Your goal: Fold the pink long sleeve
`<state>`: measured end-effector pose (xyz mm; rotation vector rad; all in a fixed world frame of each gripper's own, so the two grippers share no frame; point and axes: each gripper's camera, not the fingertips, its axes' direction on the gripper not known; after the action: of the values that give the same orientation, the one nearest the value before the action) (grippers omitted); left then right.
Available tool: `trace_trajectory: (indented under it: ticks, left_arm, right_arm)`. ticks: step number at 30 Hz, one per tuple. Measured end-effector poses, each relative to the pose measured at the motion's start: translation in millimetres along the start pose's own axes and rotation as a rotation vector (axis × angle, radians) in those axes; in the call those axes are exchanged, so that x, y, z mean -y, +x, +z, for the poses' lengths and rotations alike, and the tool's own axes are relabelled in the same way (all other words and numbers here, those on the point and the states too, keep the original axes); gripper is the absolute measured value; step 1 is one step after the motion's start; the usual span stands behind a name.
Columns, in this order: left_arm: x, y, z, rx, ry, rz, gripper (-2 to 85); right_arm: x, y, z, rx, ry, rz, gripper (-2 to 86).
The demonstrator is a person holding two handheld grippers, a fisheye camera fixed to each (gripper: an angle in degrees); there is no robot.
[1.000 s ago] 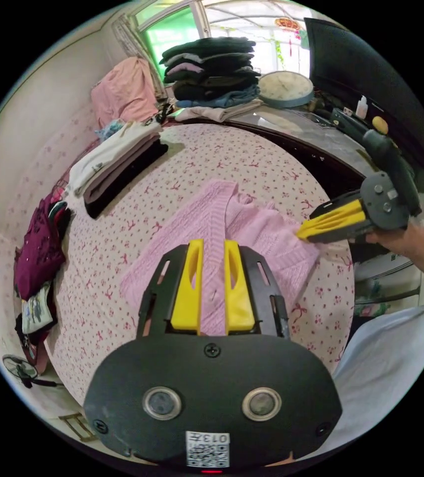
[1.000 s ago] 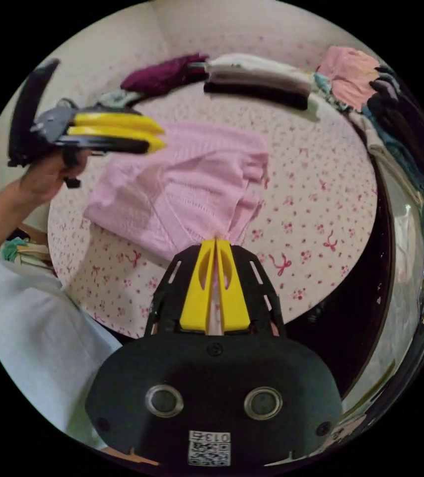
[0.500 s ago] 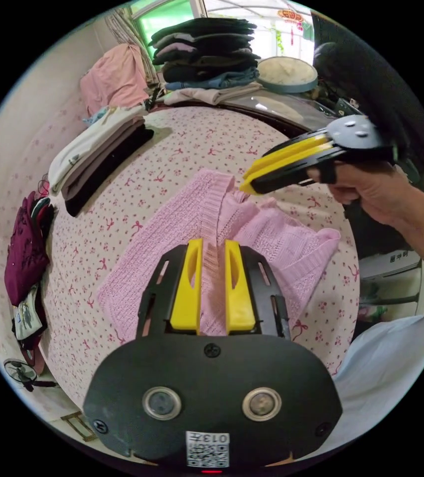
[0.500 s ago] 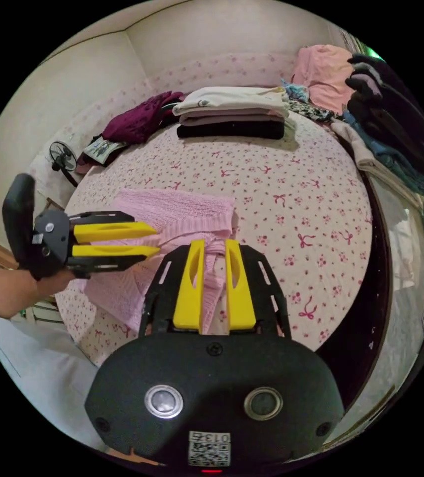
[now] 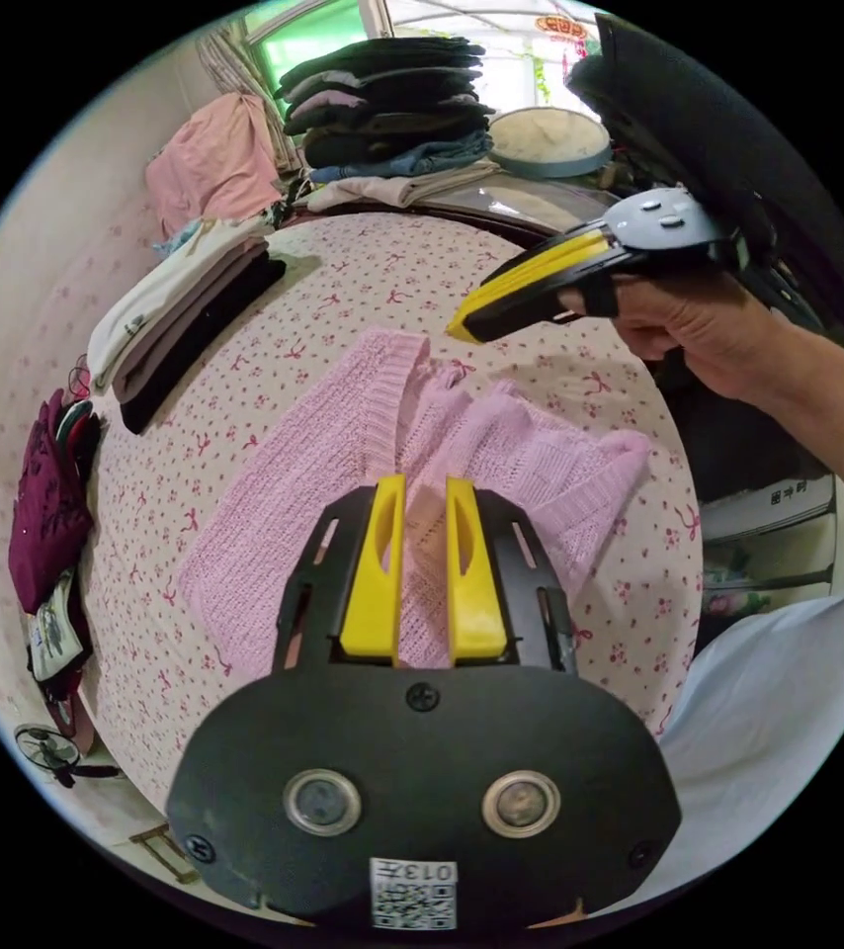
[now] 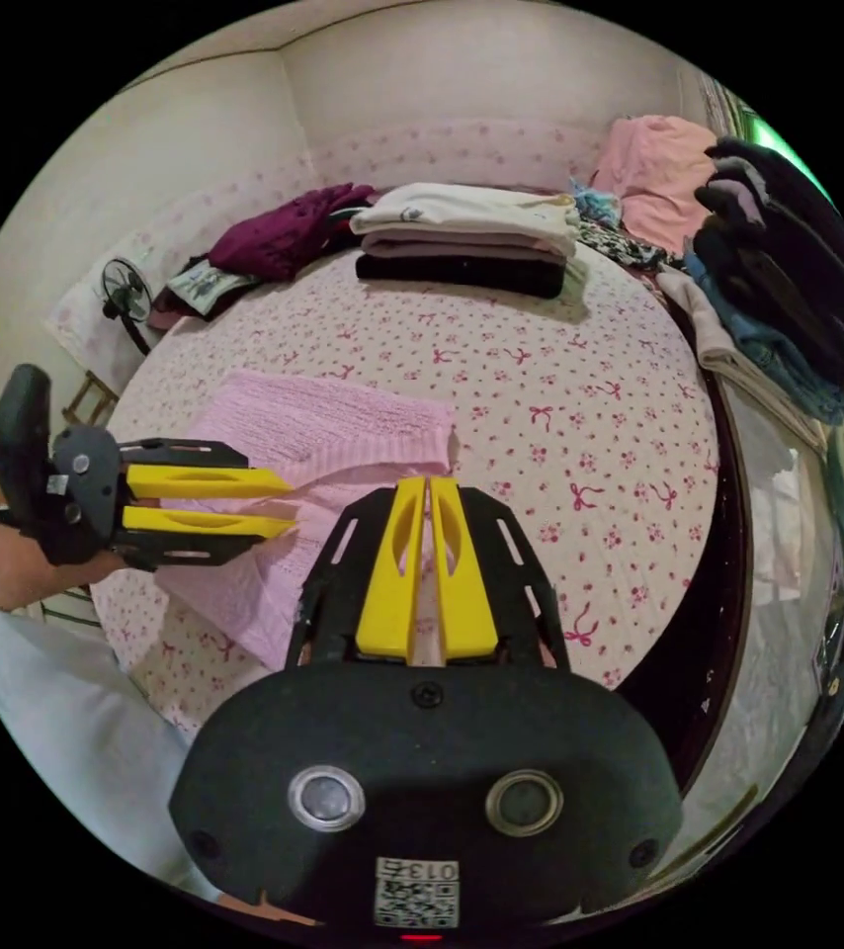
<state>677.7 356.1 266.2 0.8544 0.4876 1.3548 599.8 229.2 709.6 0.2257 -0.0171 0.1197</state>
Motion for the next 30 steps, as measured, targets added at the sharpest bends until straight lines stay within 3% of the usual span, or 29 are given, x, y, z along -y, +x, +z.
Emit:
trace_trajectory:
  ticks: [3,6,11,14,22,30]
  left_arm:
    - [-6.9,-7.6,18.8,-0.008,-0.054,-0.006,6.3]
    - [-17.8,-26.9,17.0,-0.047,-0.042,-0.069,6.1]
    - [-80.6,-71.0,-21.6,0.013,0.056,-0.239,8.6]
    - [-144.3,-107.2,-32.7,0.004,0.053,-0.415,11.2]
    - [-252.3,-175.6,7.0,-0.315,-0.007,-0.672,16.4]
    - [-257.5,-219.4,48.1,-0.457,0.011,-0.662,15.3]
  right_arm:
    - [-2.2,-13.5,0.5,0.026,0.034,-0.09,0.3]
    - [2.2,-16.5,29.9,-0.011,-0.15,-0.132,0.4]
    - [4.3,25.8,-13.1,0.052,0.118,-0.007,2.7]
    - [18.9,49.2,-16.1,0.143,0.12,-0.003,7.2]
    - [85.1,79.6,6.2,0.319,0.095,-0.032,12.6]
    - [137.5,85.4,42.2,0.346,-0.076,-0.1,12.2]
